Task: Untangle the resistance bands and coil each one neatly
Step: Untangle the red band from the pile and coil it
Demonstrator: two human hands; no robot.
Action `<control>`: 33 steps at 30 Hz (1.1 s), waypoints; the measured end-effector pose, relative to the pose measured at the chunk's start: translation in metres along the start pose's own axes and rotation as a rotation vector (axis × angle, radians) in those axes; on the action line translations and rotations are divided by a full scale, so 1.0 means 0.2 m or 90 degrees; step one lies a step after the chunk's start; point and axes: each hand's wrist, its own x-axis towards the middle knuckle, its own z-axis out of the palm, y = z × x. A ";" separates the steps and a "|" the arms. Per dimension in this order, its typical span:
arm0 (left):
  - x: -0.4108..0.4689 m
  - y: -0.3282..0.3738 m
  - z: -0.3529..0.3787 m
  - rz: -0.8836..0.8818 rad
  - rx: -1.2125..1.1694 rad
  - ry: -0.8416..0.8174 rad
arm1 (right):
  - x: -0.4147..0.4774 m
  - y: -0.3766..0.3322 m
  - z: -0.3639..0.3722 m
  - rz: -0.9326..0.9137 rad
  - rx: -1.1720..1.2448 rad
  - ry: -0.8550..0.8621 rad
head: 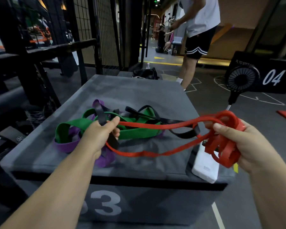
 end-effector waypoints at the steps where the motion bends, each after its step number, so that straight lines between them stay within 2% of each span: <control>1: 0.00 0.00 -0.01 -0.005 0.000 0.010 | 0.00 -0.01 -0.02 0.013 0.005 -0.019; 3: -0.01 0.01 -0.02 -0.009 0.039 0.015 | 0.00 0.00 -0.04 0.045 -0.001 -0.042; 5: -0.01 0.00 -0.03 0.008 0.169 0.005 | 0.00 0.01 -0.04 0.062 0.001 -0.040; 9: -0.04 -0.02 -0.03 0.050 0.487 -0.080 | -0.03 0.00 0.00 0.056 -0.015 -0.034; 16: -0.11 -0.05 0.06 0.033 0.806 -0.248 | -0.06 -0.04 0.00 0.030 -0.049 -0.073; 18: -0.15 -0.01 0.08 0.060 0.922 -0.235 | -0.06 -0.03 -0.01 0.039 -0.062 -0.088; 19: -0.17 0.02 0.10 0.099 0.963 -0.197 | -0.07 -0.03 -0.01 0.042 -0.065 -0.095; 21: -0.21 0.05 0.14 0.225 0.951 -0.091 | -0.07 -0.02 -0.01 0.059 -0.047 -0.103; 22: -0.22 0.04 0.16 0.290 0.878 -0.060 | -0.08 -0.02 0.01 0.073 -0.023 -0.115; 23: -0.23 0.03 0.20 0.327 0.781 -0.076 | -0.09 -0.01 0.02 0.089 0.000 -0.130; 25: -0.26 -0.04 0.28 0.311 0.574 -0.207 | -0.11 0.00 0.06 0.109 0.020 -0.171; 27: -0.27 -0.12 0.36 0.289 0.475 -0.313 | -0.13 0.01 0.09 0.128 0.033 -0.211; 30: -0.27 -0.16 0.42 0.305 0.490 -0.354 | -0.14 0.03 0.10 0.148 0.017 -0.314; 33: -0.25 -0.17 0.43 0.343 0.640 -0.382 | -0.14 0.05 0.10 0.153 0.016 -0.400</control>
